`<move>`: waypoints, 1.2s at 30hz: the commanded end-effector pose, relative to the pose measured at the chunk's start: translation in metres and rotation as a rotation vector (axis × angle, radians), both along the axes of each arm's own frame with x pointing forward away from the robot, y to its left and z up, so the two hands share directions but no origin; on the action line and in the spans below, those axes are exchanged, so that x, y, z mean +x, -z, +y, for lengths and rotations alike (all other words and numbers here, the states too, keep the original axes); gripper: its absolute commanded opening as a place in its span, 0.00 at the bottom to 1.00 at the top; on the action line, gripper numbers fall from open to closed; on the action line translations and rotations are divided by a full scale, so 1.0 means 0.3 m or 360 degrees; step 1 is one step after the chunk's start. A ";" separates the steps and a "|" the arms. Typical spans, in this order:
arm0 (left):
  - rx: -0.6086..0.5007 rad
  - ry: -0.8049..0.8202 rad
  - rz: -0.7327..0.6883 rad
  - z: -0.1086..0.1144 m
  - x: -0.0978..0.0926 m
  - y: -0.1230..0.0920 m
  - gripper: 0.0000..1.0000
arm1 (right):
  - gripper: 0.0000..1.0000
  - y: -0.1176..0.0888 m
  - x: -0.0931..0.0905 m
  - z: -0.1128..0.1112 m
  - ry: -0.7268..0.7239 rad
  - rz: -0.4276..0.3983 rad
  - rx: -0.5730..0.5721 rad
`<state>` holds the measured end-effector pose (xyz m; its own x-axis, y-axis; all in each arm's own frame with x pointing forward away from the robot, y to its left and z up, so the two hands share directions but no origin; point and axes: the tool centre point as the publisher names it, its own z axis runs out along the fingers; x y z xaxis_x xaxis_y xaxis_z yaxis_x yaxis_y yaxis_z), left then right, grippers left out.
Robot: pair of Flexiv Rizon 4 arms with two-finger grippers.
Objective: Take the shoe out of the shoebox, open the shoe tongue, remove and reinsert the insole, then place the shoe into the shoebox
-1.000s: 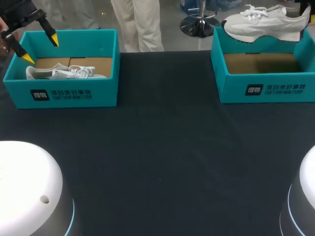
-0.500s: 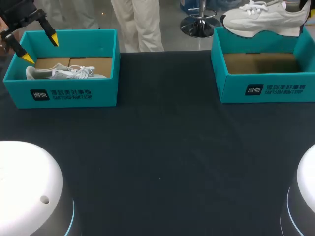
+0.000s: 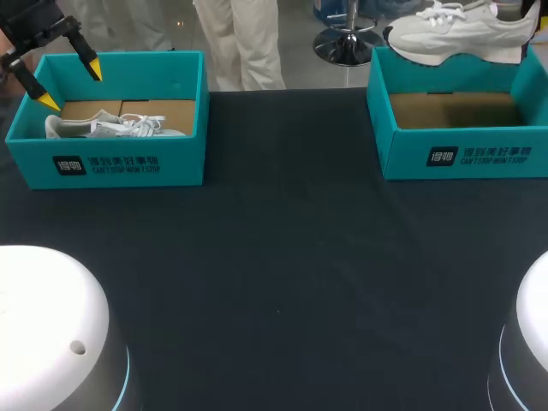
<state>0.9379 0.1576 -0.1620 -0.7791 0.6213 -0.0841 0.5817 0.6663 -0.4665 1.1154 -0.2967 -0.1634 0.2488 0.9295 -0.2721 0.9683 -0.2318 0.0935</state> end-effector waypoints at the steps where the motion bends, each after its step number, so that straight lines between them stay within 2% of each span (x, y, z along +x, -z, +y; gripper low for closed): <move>1: 0.0001 0.0001 -0.0002 0.001 0.000 0.001 1.00 | 0.00 -0.006 0.004 0.001 0.0003 0.0003 0.0002; 6: 0.0001 0.0001 -0.0002 0.001 0.000 0.001 1.00 | 0.00 -0.006 0.004 0.001 0.0003 0.0003 0.0002; 13: 0.0001 0.0001 -0.0002 0.001 0.000 0.001 1.00 | 0.00 -0.043 -0.078 0.027 0.0063 0.0009 -0.0032; 15: 0.0001 0.0001 -0.0002 0.001 0.000 0.001 1.00 | 0.00 -0.049 -0.114 0.040 0.0076 0.0007 -0.0044; 16: 0.0001 0.0001 -0.0002 0.001 0.000 0.001 1.00 | 0.00 -0.064 -0.192 0.073 0.0107 0.0005 -0.0059; 25: 0.0001 0.0001 -0.0002 0.001 0.000 0.001 1.00 | 0.00 -0.082 -0.398 0.197 0.0123 -0.0006 -0.0073; 36: 0.0001 0.0001 -0.0002 0.001 0.000 0.001 1.00 | 0.00 -0.098 -0.600 0.372 0.0096 0.0037 -0.0089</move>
